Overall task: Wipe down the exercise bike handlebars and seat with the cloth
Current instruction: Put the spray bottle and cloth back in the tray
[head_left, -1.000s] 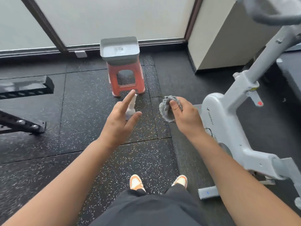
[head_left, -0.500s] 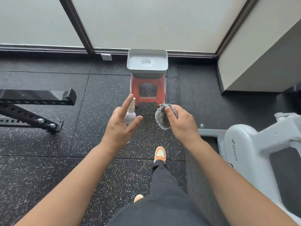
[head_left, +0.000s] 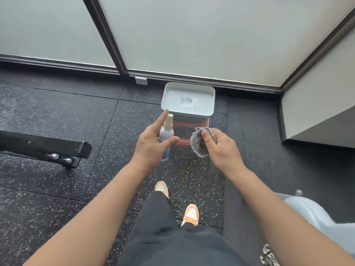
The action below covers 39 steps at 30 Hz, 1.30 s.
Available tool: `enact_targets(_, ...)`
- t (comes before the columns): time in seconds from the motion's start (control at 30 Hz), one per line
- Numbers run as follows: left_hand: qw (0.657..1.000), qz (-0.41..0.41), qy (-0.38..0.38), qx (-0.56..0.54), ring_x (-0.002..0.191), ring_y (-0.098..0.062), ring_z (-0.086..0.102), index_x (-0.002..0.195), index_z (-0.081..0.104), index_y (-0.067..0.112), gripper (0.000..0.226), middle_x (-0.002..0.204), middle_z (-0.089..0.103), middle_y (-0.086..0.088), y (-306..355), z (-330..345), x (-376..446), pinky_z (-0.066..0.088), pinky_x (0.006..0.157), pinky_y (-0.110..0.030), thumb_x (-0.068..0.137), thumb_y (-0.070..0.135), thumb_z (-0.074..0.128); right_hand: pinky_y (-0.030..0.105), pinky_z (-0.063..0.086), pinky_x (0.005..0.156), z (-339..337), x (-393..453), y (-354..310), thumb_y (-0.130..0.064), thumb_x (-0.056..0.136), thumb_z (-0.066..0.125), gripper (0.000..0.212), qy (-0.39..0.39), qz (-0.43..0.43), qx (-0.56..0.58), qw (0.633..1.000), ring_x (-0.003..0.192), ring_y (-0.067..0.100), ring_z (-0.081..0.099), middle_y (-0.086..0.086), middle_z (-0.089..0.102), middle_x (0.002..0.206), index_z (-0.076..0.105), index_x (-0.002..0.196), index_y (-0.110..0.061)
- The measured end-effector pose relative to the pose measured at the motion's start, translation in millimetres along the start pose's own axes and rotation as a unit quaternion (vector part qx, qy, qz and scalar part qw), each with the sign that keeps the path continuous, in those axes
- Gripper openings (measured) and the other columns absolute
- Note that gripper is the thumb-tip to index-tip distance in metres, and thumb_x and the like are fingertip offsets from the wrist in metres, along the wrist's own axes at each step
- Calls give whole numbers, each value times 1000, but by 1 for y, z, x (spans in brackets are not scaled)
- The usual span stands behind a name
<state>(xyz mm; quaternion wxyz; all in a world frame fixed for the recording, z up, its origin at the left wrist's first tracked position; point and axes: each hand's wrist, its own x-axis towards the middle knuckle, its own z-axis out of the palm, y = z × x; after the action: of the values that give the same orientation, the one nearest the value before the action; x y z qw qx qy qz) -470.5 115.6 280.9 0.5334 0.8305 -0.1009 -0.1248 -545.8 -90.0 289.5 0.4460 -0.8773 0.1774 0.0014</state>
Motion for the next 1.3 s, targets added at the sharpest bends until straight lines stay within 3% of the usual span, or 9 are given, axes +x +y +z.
enact_targets(0.17,999,-18,8,28,83,-24,62,136,33,63,86,102,65,-2,-8,0,93,54,87,-39,73,33,83,33,46,76,11,85,-3,-52,98,41,35,-11,11,-26,1000,89,18,59,-4,67,96,64,105,-26)
enact_targets(0.33,998,-60,-11,6,84,-11,64,138,37,54,90,102,65,12,-29,-11,196,54,87,-32,68,29,87,36,47,73,28,180,-15,-52,98,40,37,-6,30,-31,999,85,20,58,-3,66,92,61,99,-22)
enact_targets(0.53,990,-136,-23,-2,92,-15,67,103,63,44,51,100,69,16,-76,-23,318,54,88,-42,67,14,85,38,48,73,60,286,-16,-53,98,38,39,-27,68,-51,996,84,20,58,-2,64,88,60,94,-21)
enact_targets(0.7,982,-182,-21,52,87,-13,65,103,66,31,44,95,68,11,-119,-12,400,54,81,-34,65,16,82,38,46,73,81,346,7,-50,99,39,38,-43,96,-62,993,85,22,57,0,64,90,60,94,-19)
enact_targets(0.93,974,-184,-65,113,87,-16,59,106,66,28,41,99,65,4,-174,42,472,45,73,-26,68,19,79,39,46,74,107,409,66,-51,98,39,39,-64,138,-64,986,85,25,56,3,64,89,58,91,-18)
enact_targets(1.3,975,-168,-38,140,90,-11,54,107,66,28,29,106,58,8,-218,88,528,39,75,-22,79,19,68,39,47,76,119,458,137,-52,98,39,38,-95,165,-69,979,88,26,55,4,64,93,59,95,-19)
